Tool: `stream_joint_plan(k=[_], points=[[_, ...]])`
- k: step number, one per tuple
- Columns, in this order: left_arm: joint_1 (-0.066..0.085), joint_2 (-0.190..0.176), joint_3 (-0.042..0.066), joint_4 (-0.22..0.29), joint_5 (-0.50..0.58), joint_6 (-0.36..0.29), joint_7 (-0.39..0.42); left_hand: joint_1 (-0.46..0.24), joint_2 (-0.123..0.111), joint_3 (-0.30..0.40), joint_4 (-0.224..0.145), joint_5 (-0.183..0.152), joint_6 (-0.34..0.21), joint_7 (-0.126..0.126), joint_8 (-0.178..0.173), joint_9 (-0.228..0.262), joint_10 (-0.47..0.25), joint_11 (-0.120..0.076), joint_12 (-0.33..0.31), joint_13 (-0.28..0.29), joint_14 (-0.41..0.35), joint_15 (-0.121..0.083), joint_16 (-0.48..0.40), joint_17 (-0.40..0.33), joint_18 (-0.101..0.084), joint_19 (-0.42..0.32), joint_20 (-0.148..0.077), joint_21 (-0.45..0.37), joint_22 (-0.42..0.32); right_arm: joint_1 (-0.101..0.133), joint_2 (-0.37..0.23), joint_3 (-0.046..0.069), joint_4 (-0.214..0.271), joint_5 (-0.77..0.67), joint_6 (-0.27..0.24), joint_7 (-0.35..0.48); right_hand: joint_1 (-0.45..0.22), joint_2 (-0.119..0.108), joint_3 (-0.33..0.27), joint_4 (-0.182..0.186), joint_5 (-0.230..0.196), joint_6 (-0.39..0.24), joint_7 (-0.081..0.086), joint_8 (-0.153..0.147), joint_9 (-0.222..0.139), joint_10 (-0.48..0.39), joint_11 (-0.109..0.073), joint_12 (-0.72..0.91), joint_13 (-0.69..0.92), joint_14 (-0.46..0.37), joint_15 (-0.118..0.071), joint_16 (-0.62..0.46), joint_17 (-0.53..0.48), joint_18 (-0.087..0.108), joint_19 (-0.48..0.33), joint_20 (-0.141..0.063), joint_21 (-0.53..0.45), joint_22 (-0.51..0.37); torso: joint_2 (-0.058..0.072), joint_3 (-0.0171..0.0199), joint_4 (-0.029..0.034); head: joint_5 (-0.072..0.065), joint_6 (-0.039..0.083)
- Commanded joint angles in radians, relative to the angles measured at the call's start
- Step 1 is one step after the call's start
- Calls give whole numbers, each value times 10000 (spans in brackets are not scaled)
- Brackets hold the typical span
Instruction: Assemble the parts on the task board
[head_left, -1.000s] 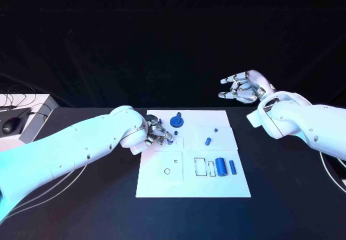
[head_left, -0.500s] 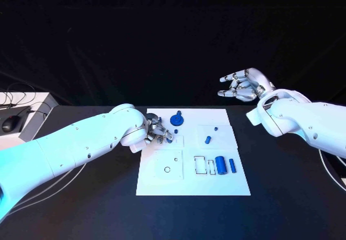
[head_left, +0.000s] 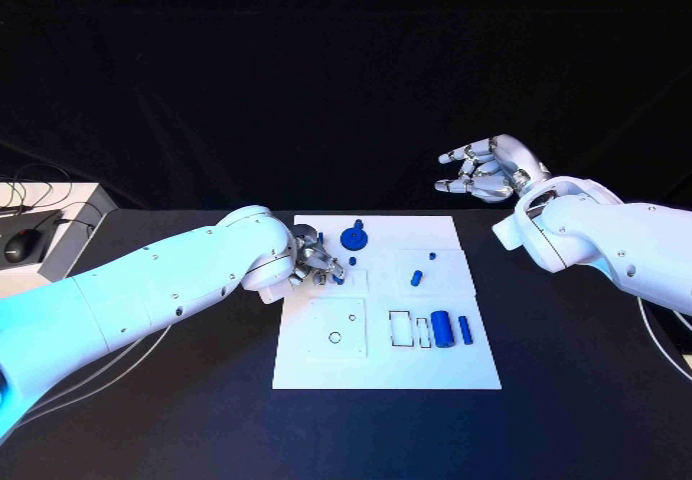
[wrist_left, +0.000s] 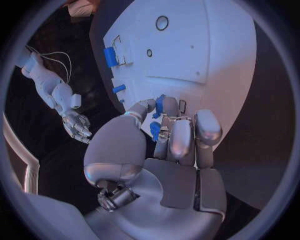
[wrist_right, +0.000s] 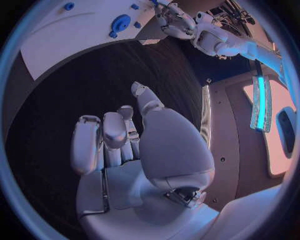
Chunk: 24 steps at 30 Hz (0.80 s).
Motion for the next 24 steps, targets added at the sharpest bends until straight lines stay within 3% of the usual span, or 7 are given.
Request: stream_joint_plan(k=[1, 24], points=[[15, 30, -5, 26, -258, 136, -3, 321, 390, 120, -99, 42, 1578, -1187, 47, 3397, 1104, -1072, -66, 11, -182, -137, 58, -14, -69, 70, 7, -40, 13, 5, 16, 7, 0, -6, 169, 131, -25, 76, -15, -58, 38, -37, 67, -58, -6, -80, -24, -64, 9, 45, -6, -55, 15, -7, 759, 3, -28, 1920, 8, 1, 0, -4, -11], [3, -35, -257, 407, -786, 161, 55, 365, 397, 88, -59, -45, 1538, -1173, 27, 3418, 1071, -1063, -91, 20, -197, -137, 30, -105, -63, 72, 8, -87, 41, 3, 34, 6, -8, 10, 308, 141, -81, 86, -47, -34, 62, -26, 63, -57, -6, -49, -27, -35, 54, 54, -9, -77, 45, -5, 760, 1, -33, 1918, -11, 2, 3, -49, -116]])
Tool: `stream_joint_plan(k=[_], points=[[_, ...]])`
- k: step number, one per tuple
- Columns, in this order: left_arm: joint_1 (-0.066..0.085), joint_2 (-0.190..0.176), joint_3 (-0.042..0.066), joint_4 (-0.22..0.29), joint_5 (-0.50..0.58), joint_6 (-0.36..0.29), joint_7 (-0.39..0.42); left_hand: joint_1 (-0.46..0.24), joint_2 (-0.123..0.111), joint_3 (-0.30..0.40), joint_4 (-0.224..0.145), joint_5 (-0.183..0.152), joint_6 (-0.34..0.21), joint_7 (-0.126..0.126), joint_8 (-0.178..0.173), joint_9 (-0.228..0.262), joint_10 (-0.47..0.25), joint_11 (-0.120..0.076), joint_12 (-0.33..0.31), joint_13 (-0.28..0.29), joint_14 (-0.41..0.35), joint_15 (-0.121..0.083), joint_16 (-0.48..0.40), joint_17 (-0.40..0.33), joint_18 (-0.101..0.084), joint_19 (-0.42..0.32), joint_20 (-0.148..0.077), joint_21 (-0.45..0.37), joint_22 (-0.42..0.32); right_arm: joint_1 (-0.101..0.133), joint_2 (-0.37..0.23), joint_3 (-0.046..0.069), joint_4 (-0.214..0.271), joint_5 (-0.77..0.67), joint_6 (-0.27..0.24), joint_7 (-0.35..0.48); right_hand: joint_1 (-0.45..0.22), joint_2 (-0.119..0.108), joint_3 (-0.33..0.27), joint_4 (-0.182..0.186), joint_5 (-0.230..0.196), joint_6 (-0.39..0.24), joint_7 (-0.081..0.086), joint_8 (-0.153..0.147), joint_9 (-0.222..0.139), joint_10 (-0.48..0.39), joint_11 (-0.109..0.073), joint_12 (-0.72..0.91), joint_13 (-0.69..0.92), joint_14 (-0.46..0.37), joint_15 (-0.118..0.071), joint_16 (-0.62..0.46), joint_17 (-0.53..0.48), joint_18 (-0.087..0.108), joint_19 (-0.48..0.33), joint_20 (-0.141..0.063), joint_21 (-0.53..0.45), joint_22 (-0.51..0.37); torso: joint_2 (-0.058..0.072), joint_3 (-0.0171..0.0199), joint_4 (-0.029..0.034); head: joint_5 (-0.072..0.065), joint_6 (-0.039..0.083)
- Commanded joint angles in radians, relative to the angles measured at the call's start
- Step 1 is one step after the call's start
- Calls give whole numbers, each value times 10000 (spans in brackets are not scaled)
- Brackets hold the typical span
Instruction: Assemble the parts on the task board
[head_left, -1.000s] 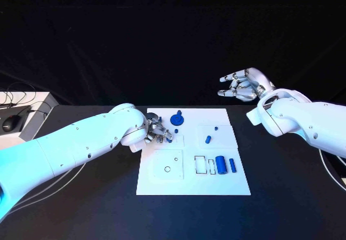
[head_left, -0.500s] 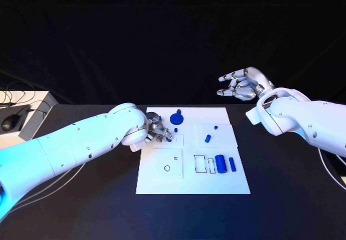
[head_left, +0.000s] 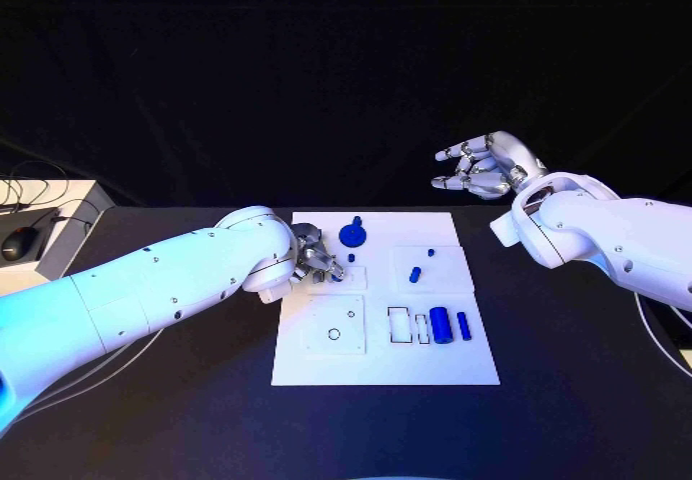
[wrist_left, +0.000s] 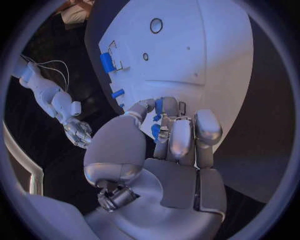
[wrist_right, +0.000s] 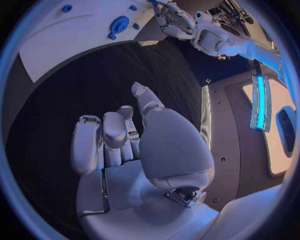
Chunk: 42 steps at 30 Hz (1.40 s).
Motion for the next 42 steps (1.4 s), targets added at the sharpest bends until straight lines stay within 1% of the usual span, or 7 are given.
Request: stream_joint_plan(k=[1, 11, 27, 35, 38, 40, 42], points=[[-43, 0, -46, 105, -192, 232, 35, 365, 398, 100, -47, -6, 1423, -1151, 1, 2901, 1073, -1061, -49, 8, -197, -137, 30, -8, -64, 72, 8, -49, 8, 3, 10, 7, -8, -1, 172, 128, -27, 33, -47, -35, 62, 6, 39, -57, -5, -31, -9, -35, 7, 54, -8, -39, 9, -5, 760, 2, -33, 1912, -11, 0, -1, 7, -12], [-47, -13, -57, 165, -210, 371, 79, 315, 289, -63, 3, 7, 1477, -1170, 10, 2905, 1109, -1052, -25, 26, -194, -117, 63, 0, -79, 80, 26, -54, 61, 2, 31, 7, -41, -20, 239, 117, -54, 46, -48, -19, 100, -6, 41, -58, -6, -36, -7, -43, 7, 57, -8, -48, 14, -3, 760, 2, -41, 1910, -3, 6, -6, -4, -2], [-46, 74, -37, -100, -199, 48, 142, 303, 504, -318, 291, -21, 1482, -1174, 6, 2910, 1109, -1053, -32, 24, -201, -124, 60, -49, -83, 90, 17, -94, 97, -1, 55, 5, -77, -23, 266, 114, -74, 45, -52, -12, 142, -9, 39, -58, -6, -27, -8, -37, 17, 58, -8, -56, 17, -4, 762, 1, -39, 1911, 20, 13, -20, -4, 43], [-46, 80, -26, -135, -124, 60, 190, 370, 377, -414, 359, -34, 1462, -1174, 21, 2937, 1099, -1045, -25, 17, -211, -120, 59, -83, -85, 83, 19, -133, 123, -3, 52, 4, -89, -23, 284, 98, -74, 45, -52, -12, 142, -9, 39, -58, -6, -27, -8, -37, 17, 58, -8, -56, 17, -4, 762, 1, -39, 1911, 2, 9, -5, -30, 15], [-45, 74, -25, -136, -86, 59, 205, 329, 342, -815, 476, -58, 1482, -1201, 30, 2939, 1111, -1051, -7, -2, -211, -116, 59, -101, -85, 83, 24, -157, 135, -3, 55, 3, -94, -23, 290, 90, -83, 48, -49, -6, 147, 0, 36, -56, -4, -29, -9, -42, 19, 59, -9, -66, 20, -2, 762, 1, -47, 1909, 2, 5, 1, -31, 12], [-45, 65, -23, -135, -50, 58, 215, 395, 419, -1632, 565, -182, 1492, -1236, 25, 2935, 1119, -1068, -2, -18, -214, -122, 65, -103, -92, 92, 18, -167, 153, -5, 62, 3, -101, -23, 297, 88, -86, 49, -49, -4, 148, 3, 36, -55, -3, -30, -9, -43, 20, 59, -10, -68, 21, -1, 762, 1, -49, 1909, -2, 10, 1, -25, 9], [-45, 52, -22, -134, -5, 56, 225, 404, 416, -2136, 666, -929, 1516, -1221, 20, 2921, 1120, -1065, 0, -26, -213, -126, 67, -107, -95, 90, 14, -179, 157, -8, 66, 2, -108, -23, 300, 87, -86, 49, -49, -4, 148, 3, 36, -55, -3, -30, -9, -43, 20, 59, -10, -68, 21, -1, 762, 1, -49, 1909, -3, 9, 1, -31, 7]])
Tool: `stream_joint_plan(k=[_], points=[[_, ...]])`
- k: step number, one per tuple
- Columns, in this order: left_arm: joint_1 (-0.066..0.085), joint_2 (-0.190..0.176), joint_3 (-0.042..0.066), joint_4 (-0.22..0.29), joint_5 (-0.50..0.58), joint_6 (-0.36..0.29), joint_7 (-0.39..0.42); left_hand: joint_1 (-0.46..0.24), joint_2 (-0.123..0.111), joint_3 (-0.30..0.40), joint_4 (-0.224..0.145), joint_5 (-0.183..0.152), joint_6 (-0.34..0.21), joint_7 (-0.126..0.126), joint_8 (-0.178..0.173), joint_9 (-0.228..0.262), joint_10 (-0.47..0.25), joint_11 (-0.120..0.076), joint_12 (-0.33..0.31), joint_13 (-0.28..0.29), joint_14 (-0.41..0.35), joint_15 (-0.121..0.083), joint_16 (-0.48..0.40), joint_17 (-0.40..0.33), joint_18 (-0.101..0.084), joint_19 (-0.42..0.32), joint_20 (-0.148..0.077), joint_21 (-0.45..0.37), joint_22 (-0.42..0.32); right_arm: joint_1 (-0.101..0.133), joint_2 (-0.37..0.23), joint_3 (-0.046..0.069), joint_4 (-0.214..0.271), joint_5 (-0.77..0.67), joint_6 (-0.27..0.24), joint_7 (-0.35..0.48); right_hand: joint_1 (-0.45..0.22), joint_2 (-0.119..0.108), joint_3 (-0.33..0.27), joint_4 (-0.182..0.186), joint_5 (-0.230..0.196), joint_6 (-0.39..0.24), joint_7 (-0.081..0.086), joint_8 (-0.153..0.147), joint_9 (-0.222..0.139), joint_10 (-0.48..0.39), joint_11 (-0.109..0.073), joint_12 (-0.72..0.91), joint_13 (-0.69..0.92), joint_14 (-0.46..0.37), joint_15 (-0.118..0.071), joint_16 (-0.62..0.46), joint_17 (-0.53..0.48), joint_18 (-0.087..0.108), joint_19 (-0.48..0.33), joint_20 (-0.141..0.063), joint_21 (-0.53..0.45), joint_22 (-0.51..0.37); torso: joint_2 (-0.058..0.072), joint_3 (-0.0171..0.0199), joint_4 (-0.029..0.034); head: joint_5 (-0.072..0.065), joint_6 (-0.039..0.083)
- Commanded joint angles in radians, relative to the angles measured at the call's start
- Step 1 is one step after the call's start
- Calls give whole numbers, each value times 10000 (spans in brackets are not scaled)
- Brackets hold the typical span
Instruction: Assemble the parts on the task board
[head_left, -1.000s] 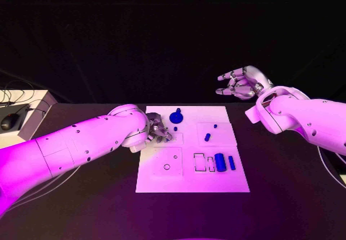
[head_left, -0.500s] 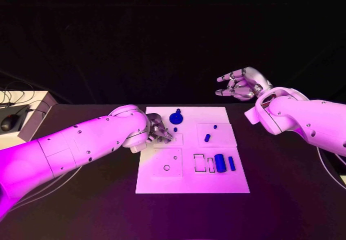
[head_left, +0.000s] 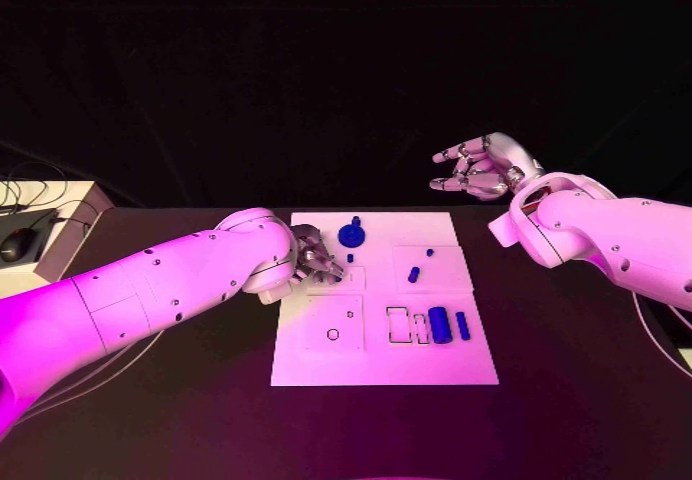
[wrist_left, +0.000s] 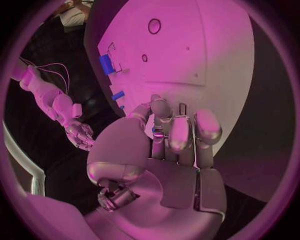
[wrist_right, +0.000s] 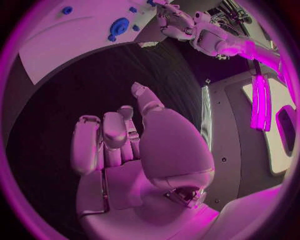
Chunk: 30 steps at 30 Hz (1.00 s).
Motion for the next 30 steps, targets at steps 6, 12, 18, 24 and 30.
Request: stream_joint_plan(k=[6, 12, 18, 24, 30], points=[[-15, -63, 24, 40, 211, -67, 75, 265, -34, -1976, 595, -901, 38, -53, -29, -77, -16, -14, 30, -49, -40, 40, 69, -27, -105, 67, -38, -98, 45, -11, 15, 2, -17, -26, 128, 88, -86, 49, -49, -5, 51, -12, 74, -55, -3, -54, -33, -43, 12, 59, -10, -68, 15, -1, 762, 1, -49, 1915, -1, -15, -2, 0, 2], [-19, -124, 62, 102, 195, -227, 129, 467, 32, -2912, 946, -999, 54, -42, -23, -77, -30, -22, 42, -85, -45, 34, 52, -69, -102, 73, -38, -158, 70, -15, 3, 1, -11, -26, 119, 95, -88, 50, -49, -4, 51, -13, 74, -55, -3, -54, -33, -43, 13, 59, -10, -69, 15, -1, 762, 1, -49, 1915, 1, -18, -3, 6, 10], [-24, -204, 97, 195, 217, -408, 226, 423, -51, -3053, 1098, -1330, 61, -39, -11, -67, -34, -25, 48, -92, -47, 26, 50, -77, -98, 77, -46, -185, 71, -22, -4, 0, -16, -26, 113, 98, -105, 50, -54, 3, 47, -22, 78, -58, -5, -57, -31, -46, 15, 60, -9, -77, 17, -3, 764, 1, -44, 1917, 7, -14, -2, -1, 7], [-32, -274, 215, 248, 421, -652, 304, 246, -502, -2919, 1569, -2042, -12, -21, 44, -6, -118, -42, 57, -75, -64, -5, -8, -155, -69, 76, -80, -263, 39, -34, -1, -1, -31, -25, 112, 102, -105, 50, -54, 3, 47, -22, 78, -58, -5, -57, -31, -46, 15, 60, -9, -77, 17, -3, 764, 1, -44, 1917, 8, -13, 2, -3, 5], [-39, -375, 365, 244, 929, -827, 299, 218, -916, -2546, 2002, -2063, -287, 66, 110, 70, -338, -13, 93, -12, -113, -44, -182, -393, -6, 29, -121, -437, -68, -40, -9, -2, -35, -24, 112, 100, -105, 50, -54, 3, 47, -22, 78, -58, -5, -57, -31, -46, 15, 60, -9, -77, 17, -3, 764, 1, -44, 1917, -3, -8, 5, -3, -15]])
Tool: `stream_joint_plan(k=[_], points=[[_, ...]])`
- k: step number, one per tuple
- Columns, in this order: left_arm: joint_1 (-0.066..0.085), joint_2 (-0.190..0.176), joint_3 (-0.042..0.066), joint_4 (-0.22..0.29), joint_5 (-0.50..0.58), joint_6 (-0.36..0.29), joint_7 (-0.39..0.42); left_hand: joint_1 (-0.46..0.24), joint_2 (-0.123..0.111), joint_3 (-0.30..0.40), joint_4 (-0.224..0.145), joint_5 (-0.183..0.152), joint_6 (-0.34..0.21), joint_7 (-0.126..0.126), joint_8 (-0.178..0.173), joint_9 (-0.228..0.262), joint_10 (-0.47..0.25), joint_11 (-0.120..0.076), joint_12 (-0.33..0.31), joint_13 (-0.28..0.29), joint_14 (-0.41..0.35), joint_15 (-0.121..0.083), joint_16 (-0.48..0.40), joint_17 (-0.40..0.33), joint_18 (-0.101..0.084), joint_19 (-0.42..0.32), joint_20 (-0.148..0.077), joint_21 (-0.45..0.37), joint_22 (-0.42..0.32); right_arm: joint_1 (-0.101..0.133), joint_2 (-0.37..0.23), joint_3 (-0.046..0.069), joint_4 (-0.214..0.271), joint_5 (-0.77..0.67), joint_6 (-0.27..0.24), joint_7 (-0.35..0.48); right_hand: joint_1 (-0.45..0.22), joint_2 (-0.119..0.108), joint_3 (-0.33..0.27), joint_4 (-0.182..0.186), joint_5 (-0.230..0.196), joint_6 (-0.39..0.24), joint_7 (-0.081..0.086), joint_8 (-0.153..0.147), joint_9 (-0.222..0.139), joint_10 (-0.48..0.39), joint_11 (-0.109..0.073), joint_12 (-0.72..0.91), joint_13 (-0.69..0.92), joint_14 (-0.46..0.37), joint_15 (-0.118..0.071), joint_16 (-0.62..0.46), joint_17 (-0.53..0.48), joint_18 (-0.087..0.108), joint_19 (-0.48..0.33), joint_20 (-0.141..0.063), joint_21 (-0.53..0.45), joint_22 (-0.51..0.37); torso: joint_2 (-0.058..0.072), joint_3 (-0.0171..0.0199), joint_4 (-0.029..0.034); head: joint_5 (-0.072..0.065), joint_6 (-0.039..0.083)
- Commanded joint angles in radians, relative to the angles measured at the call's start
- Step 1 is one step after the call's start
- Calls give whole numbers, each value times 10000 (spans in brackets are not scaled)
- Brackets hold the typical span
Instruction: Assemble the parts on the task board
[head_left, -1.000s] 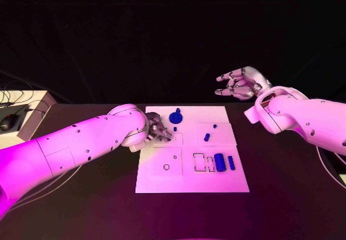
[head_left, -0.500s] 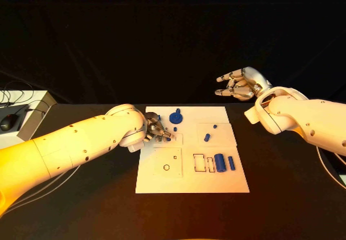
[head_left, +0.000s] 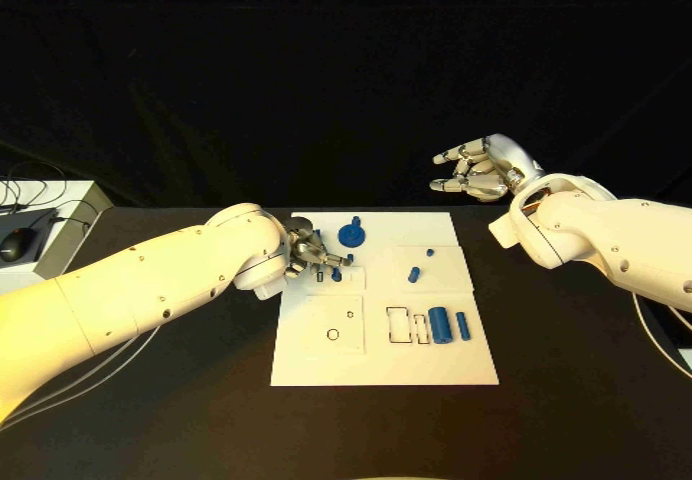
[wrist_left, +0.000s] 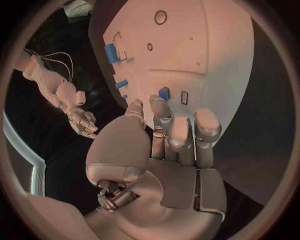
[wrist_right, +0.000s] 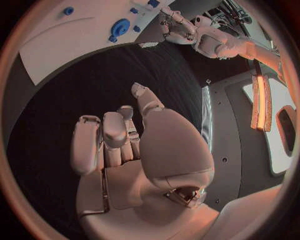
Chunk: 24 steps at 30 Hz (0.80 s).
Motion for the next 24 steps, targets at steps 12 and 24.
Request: stream_joint_plan(k=[12, 24], points=[[-16, -304, 238, -163, 1255, -63, 170, 736, 3, 894, -395, 59, -647, 507, -967, -1565, -711, 317, 297, -179, -207, 145, -628, -707, 201, -350, 107, -714, -450, -12, -67, 3, 3, -23, 83, 101, -54, 20, -52, -2, 56, -12, 36, -58, -4, -12, -10, -31, 24, 64, -10, -39, 18, -2, 764, 1, -49, 1911, -26, 5, 13, -22, -31], [-76, -182, 229, -301, 1516, 82, 169, 326, -217, 1881, 63, 35, -558, 825, -1689, -3507, -1167, 555, 88, -259, -446, 370, -1194, -1323, 420, -636, 350, -1295, -797, -33, -52, -2, -9, -22, 89, 110, -54, 20, -52, -2, 56, -12, 36, -58, -4, -12, -10, -31, 24, 64, -10, -39, 18, -2, 764, 1, -49, 1911, -20, 5, 0, 27, -5]])
